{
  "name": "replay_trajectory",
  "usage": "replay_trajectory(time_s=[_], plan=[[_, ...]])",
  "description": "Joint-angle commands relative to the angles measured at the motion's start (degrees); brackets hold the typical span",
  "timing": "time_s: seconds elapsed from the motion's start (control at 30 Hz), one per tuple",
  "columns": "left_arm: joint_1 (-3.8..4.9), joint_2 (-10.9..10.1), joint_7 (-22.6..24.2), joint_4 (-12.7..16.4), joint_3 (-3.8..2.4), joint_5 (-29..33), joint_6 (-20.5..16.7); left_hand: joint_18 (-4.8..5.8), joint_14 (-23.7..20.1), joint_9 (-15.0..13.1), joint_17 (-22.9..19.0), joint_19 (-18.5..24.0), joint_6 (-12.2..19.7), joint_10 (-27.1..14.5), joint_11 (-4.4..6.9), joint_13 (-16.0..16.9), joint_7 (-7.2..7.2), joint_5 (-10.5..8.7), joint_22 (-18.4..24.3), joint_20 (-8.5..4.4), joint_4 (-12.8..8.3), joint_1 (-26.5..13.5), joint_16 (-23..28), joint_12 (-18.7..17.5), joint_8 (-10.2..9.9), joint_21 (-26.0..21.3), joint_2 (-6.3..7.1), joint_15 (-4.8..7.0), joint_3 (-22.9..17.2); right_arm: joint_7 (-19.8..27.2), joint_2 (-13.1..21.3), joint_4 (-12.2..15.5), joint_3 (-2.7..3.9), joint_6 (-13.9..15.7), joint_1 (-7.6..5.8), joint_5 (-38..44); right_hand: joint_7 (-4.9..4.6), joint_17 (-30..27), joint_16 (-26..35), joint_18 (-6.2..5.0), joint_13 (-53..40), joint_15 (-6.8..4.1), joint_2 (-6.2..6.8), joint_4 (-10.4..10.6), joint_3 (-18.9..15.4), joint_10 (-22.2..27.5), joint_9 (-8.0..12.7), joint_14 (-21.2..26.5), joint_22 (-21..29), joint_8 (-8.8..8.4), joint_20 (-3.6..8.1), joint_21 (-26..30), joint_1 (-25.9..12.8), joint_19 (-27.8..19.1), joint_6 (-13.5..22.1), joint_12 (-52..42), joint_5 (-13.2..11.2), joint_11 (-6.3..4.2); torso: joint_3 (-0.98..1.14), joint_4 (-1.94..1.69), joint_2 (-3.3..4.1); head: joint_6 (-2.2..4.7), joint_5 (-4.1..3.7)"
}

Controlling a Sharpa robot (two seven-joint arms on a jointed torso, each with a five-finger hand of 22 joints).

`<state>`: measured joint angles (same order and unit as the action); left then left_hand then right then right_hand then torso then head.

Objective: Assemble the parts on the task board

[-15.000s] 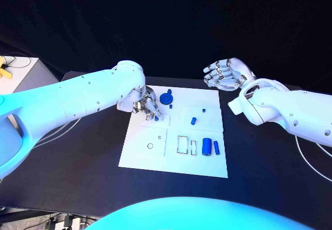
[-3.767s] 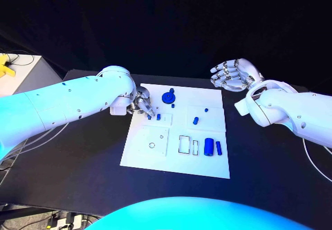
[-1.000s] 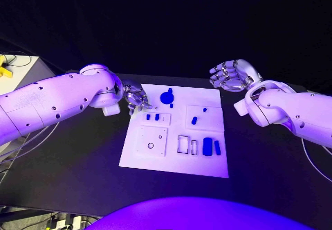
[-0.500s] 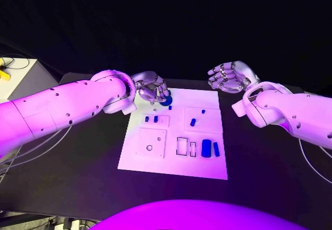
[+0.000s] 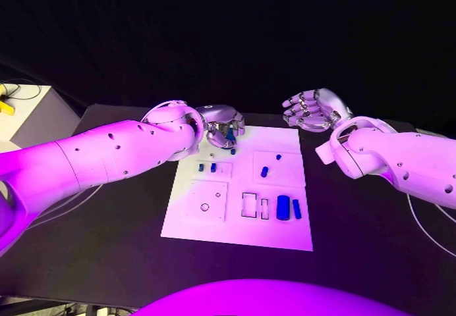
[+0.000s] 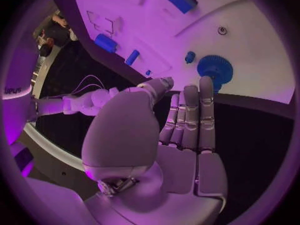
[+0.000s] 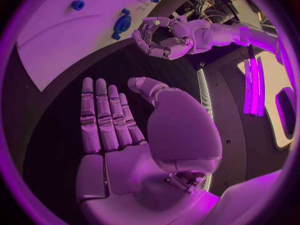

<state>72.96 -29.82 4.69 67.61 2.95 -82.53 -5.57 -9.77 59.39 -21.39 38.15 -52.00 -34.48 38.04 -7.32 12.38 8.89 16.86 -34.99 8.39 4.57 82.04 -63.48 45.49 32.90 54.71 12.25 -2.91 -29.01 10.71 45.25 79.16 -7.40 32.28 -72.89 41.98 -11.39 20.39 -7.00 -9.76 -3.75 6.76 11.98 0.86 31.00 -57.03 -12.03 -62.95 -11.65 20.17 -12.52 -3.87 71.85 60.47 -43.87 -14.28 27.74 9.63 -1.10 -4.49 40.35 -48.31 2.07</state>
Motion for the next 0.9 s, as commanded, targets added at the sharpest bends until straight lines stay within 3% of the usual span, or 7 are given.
replay_trajectory(time_s=[0.03, 0.17, 0.43, 0.63, 0.9], plan=[[-0.03, 0.68, 0.73, -0.81, 0.08, -8.21, 4.13, -0.80, 0.33, 0.93, -0.38, -0.32, -0.71, -0.80, -0.07, -0.81, 0.02, -0.41, 0.10, 0.03, 0.00, -1.06, -0.44, -0.91, -0.79, 0.02, 0.88, -0.23, 0.55, 0.84, -0.09, -0.02, 0.02, -0.68, 0.03, 0.07, -2.69, -0.09, 0.25, -0.68, 0.09, 0.06, -0.16, -0.40, 0.00, -0.04, 0.07, -0.49, 0.06, 0.23, -0.15, -0.06, -0.29, 0.28, 0.38, 0.23, 0.37, 0.46, -0.02, 0.01, 0.00, -0.02, -0.04], [-0.07, 1.11, 0.53, -1.45, 0.15, -9.67, 6.32, -0.82, -0.04, 2.47, -1.15, -0.41, -1.29, -1.29, 0.16, -1.73, -0.62, -1.42, 1.31, 0.26, 0.91, -2.98, -1.09, -1.37, -1.90, -1.68, 1.67, -0.18, 3.32, 0.85, -0.12, -0.05, 0.02, -0.68, 0.03, 0.07, -2.69, -0.09, 0.25, -0.68, 0.09, 0.06, -0.16, -0.40, 0.00, -0.04, 0.07, -0.49, 0.06, 0.23, -0.15, -0.06, -0.29, 0.28, 0.38, 0.23, 0.37, 0.46, -0.01, 0.00, -0.03, -0.04, -0.08], [-0.35, 1.80, 0.97, -2.69, 0.20, -10.55, 7.40, -0.81, 0.31, 3.39, -1.54, -1.38, -2.47, 0.34, 0.19, -2.17, -0.02, -1.41, 1.68, 0.09, 0.57, -1.98, -2.00, -1.09, -2.43, -1.92, 0.86, -0.12, 3.55, 0.90, -0.22, -0.08, 0.02, -0.66, 0.03, 0.07, -2.69, -0.09, 0.25, -0.68, 0.09, 0.06, -0.16, -0.40, 0.00, -0.04, 0.07, -0.49, 0.06, 0.23, -0.15, -0.06, -0.29, 0.28, 0.38, 0.23, 0.37, 0.46, -0.09, -0.08, -0.16, -0.20, -0.18], [-0.46, 2.12, 1.85, -3.27, 0.25, -10.54, 7.39, -0.82, 0.49, 3.99, -1.76, -1.82, -3.06, 1.77, 0.38, -2.40, -0.19, -1.35, 1.68, -0.02, 0.30, -1.49, -2.60, -0.86, -2.85, -1.77, 0.57, 0.03, 3.39, 0.90, -0.21, -0.08, 0.02, -0.61, 0.03, 0.07, -2.69, -0.09, 0.25, -0.68, 0.09, 0.06, -0.16, -0.40, 0.00, -0.04, 0.07, -0.49, 0.06, 0.23, -0.15, -0.06, -0.29, 0.28, 0.38, 0.23, 0.37, 0.46, -0.01, 0.00, -0.09, -0.15, -0.23], [-0.59, 2.56, 2.90, -4.00, 0.35, -10.16, 6.89, -0.83, 0.71, 5.53, -2.06, -2.24, -5.91, 4.55, 1.26, -3.60, -0.19, -1.72, 0.90, -0.91, -0.81, 0.06, -3.97, -1.88, -4.31, -0.49, -0.32, 0.94, 1.12, 0.87, -0.17, 0.00, 0.02, -0.61, 0.03, 0.07, -2.69, -0.09, 0.25, -0.68, 0.09, 0.06, -0.16, -0.40, 0.00, -0.04, 0.07, -0.49, 0.06, 0.23, -0.15, -0.06, -0.29, 0.28, 0.38, 0.23, 0.37, 0.46, -0.05, -0.11, -0.10, -0.19, -0.23]])
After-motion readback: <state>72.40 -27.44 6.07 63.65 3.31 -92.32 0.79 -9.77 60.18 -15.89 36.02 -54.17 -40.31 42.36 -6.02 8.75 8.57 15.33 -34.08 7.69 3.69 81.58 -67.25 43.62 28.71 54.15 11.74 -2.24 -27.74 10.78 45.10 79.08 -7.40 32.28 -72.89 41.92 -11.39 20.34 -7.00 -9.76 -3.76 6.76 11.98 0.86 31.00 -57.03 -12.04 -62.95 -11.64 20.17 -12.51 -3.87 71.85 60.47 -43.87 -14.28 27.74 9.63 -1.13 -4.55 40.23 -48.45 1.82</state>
